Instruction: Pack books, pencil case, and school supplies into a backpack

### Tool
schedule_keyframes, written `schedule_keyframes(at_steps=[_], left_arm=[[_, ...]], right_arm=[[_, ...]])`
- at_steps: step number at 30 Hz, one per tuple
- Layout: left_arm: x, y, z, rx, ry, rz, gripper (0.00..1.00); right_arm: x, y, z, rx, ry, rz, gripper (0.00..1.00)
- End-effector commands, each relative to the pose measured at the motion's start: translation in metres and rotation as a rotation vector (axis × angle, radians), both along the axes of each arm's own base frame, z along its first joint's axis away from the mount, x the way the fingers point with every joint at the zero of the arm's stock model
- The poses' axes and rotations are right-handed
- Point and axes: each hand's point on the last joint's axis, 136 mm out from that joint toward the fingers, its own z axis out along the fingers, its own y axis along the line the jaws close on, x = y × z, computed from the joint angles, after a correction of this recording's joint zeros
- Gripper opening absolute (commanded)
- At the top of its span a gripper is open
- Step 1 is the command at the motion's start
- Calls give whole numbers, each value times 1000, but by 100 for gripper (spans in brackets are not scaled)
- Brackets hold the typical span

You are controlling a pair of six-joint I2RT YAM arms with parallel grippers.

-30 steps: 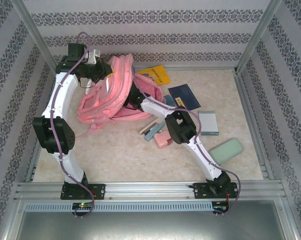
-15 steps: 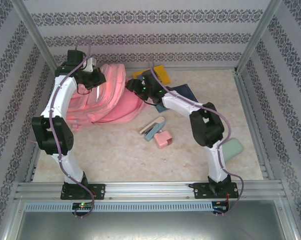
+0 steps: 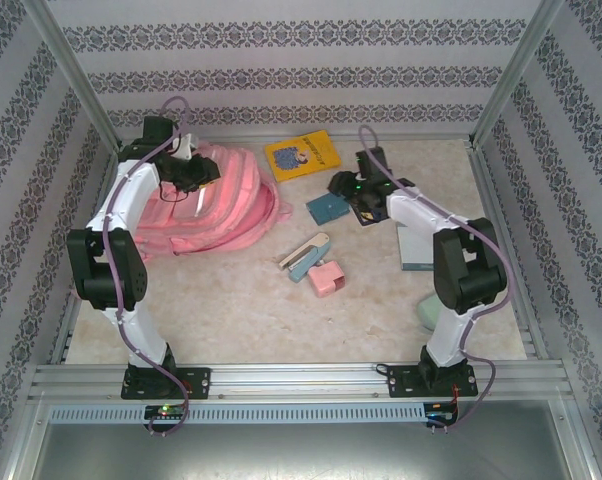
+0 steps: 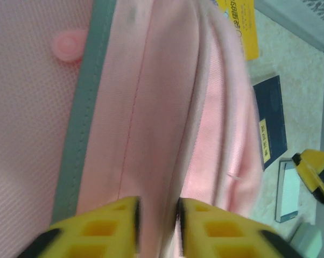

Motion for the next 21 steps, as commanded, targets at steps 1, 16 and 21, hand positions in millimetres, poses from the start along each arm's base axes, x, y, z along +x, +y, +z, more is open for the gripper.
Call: schedule_keyframes(at_steps=[1,16,21], left_arm=[[1,-11,15,-23,-51,-16,39],[-10,-85,8,-50,-41,-109,54],[-7,-116,-3,-48,-21,-158,54]], right_arm=[[-7,-27,-11,-137,37,31,61],[29,-98,-60,-161,238,-64,56],[17,-66,-76,-93,295,-13,55]])
